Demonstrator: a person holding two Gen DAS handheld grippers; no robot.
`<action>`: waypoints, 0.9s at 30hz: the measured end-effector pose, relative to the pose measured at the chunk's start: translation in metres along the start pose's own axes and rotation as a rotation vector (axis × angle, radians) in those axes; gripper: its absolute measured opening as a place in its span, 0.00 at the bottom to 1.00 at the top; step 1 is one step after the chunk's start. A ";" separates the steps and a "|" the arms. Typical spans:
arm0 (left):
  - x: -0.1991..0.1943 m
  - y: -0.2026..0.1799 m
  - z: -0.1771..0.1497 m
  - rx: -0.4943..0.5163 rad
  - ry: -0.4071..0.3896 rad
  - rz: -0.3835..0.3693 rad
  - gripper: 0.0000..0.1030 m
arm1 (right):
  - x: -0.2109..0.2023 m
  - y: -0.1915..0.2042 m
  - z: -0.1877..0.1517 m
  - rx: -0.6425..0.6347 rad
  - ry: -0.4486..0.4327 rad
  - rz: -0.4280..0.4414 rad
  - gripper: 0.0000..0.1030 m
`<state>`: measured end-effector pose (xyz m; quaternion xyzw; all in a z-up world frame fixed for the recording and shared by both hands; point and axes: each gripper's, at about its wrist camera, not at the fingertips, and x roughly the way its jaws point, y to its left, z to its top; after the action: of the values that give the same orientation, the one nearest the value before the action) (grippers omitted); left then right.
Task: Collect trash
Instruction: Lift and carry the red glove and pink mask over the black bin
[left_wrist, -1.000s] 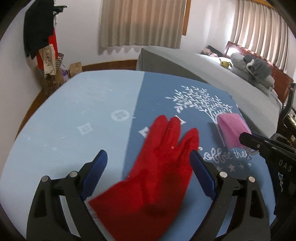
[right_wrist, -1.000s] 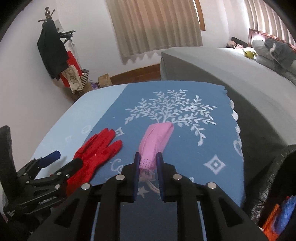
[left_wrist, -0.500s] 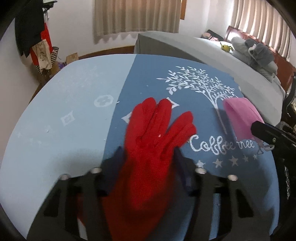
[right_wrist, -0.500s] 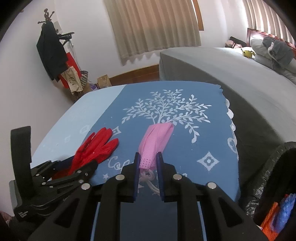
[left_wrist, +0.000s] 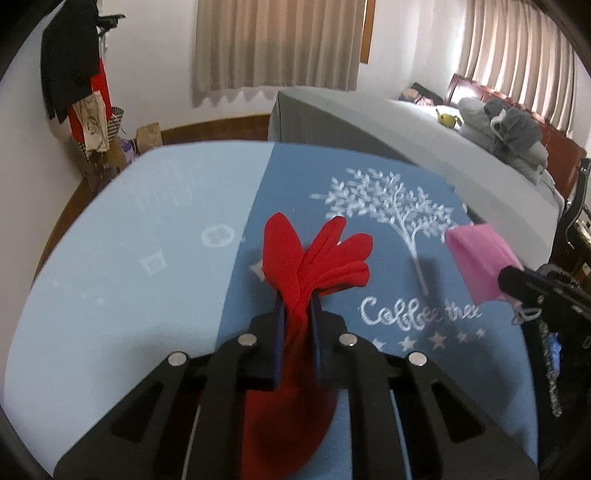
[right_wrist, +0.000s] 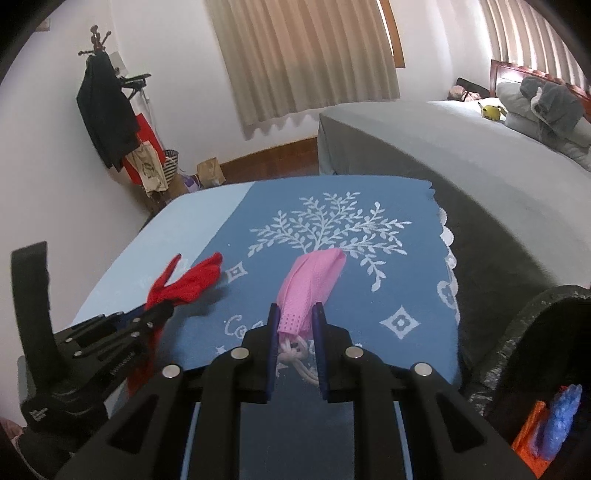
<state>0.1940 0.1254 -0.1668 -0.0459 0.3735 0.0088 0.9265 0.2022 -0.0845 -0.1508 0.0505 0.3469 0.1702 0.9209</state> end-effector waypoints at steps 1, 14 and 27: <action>-0.004 0.000 0.002 0.000 -0.009 0.000 0.11 | -0.003 0.000 0.001 -0.001 -0.005 0.002 0.17; -0.059 -0.022 0.021 0.009 -0.093 -0.011 0.11 | -0.060 0.003 0.017 -0.026 -0.094 0.017 0.17; -0.110 -0.060 0.026 0.049 -0.163 -0.045 0.11 | -0.129 -0.010 0.020 -0.039 -0.176 -0.022 0.17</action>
<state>0.1357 0.0704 -0.0667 -0.0308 0.2956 -0.0172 0.9547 0.1276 -0.1385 -0.0575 0.0434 0.2619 0.1618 0.9504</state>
